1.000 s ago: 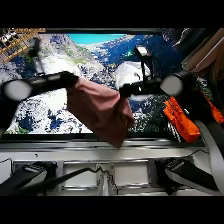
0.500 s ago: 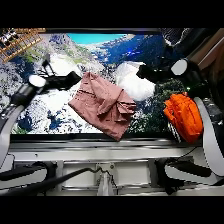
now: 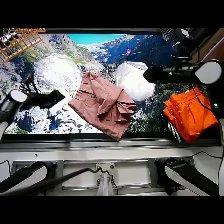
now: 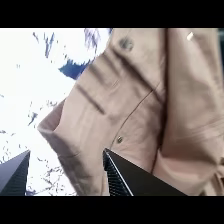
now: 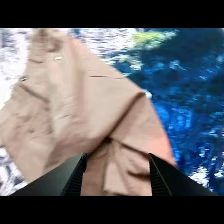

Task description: Fold the clothes and pants, and hang the long-sleeved shirts on hangers.

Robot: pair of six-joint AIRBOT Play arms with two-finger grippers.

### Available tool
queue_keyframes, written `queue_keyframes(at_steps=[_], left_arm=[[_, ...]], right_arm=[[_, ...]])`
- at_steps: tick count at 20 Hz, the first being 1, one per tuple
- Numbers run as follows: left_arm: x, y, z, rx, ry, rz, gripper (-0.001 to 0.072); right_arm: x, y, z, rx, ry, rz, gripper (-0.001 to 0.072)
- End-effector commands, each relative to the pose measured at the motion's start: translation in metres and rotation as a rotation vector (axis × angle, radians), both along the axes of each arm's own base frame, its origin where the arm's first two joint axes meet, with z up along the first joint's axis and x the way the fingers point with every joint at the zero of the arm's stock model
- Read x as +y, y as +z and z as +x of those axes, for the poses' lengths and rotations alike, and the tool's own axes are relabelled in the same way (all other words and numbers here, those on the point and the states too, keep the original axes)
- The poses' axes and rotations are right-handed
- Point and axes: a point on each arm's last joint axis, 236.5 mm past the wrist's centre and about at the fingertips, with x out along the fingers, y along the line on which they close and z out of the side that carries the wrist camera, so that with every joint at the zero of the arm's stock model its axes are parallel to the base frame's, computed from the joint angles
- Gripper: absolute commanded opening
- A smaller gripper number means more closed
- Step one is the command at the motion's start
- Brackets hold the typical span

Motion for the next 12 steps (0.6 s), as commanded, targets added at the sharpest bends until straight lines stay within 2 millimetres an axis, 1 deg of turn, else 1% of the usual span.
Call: queue_keyframes(at_steps=[1, 3, 6, 8, 10, 11, 12], left_arm=[[-0.012, -0.032, -0.009, 0.038, -0.004, -0.023, 0.0469], [-0.012, -0.047, -0.008, 0.069, 0.007, -0.028, 0.047], [-0.019, -0.058, -0.005, 0.09, 0.031, -0.067, 0.0471], [-0.034, -0.061, 0.003, 0.073, 0.035, -0.109, 0.0471], [-0.054, -0.065, 0.009, 0.069, 0.048, -0.156, 0.047], [-0.064, -0.068, 0.009, 0.074, 0.051, -0.176, 0.039], [-0.072, -0.068, 0.008, 0.076, 0.042, -0.185, 0.0144]], right_arm=[[0.02, 0.024, -0.029, -0.033, 0.051, 0.023, 0.0441], [0.027, 0.032, -0.037, -0.045, 0.062, 0.04, 0.0441], [0.028, 0.043, -0.044, -0.056, 0.045, 0.067, 0.0441], [0.027, 0.05, -0.049, -0.071, 0.041, 0.079, 0.0441], [0.026, 0.058, -0.054, -0.082, 0.025, 0.099, 0.0441], [0.025, 0.063, -0.057, -0.089, 0.019, 0.107, 0.044], [0.023, 0.065, -0.062, -0.082, 0.009, 0.111, 0.0426]])
